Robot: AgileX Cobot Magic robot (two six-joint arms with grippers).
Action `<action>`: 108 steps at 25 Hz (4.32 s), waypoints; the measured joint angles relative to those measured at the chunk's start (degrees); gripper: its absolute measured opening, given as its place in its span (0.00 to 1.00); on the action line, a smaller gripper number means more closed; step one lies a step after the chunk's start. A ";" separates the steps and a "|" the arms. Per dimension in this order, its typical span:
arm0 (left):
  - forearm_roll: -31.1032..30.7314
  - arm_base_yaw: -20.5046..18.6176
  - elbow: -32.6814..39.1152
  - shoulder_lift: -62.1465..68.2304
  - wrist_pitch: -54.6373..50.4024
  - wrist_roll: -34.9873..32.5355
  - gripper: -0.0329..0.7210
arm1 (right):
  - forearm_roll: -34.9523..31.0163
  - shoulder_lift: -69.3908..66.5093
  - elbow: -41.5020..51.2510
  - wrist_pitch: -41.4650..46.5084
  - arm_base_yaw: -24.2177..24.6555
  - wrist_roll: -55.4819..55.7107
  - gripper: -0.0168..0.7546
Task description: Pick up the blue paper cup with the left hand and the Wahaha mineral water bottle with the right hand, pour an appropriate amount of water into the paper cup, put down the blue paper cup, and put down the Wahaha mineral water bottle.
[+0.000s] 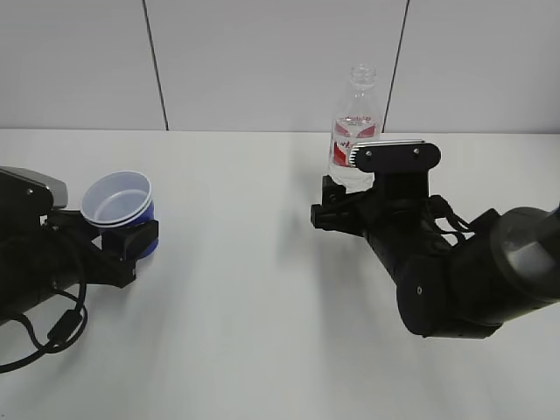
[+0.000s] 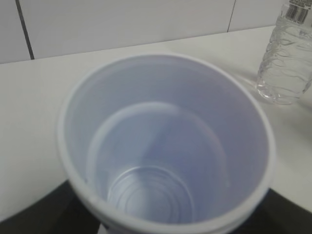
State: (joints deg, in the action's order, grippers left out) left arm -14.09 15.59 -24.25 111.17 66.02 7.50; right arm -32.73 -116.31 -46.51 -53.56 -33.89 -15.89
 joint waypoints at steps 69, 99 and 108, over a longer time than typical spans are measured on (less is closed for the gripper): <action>-0.21 0.00 0.00 0.00 0.00 0.12 0.71 | 4.26 -11.47 -17.20 0.91 6.84 0.21 0.88; -5.58 1.50 0.00 0.00 -0.10 0.82 0.71 | 15.80 -8.99 -16.55 6.66 6.96 0.42 0.67; -5.91 7.39 0.00 0.00 -1.18 2.44 0.71 | 32.32 -1.97 -15.60 14.21 5.69 0.30 0.67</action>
State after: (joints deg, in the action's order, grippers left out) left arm -20.00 22.99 -24.25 111.17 64.84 9.94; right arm -0.41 -118.28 -62.10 -39.35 -28.20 -15.58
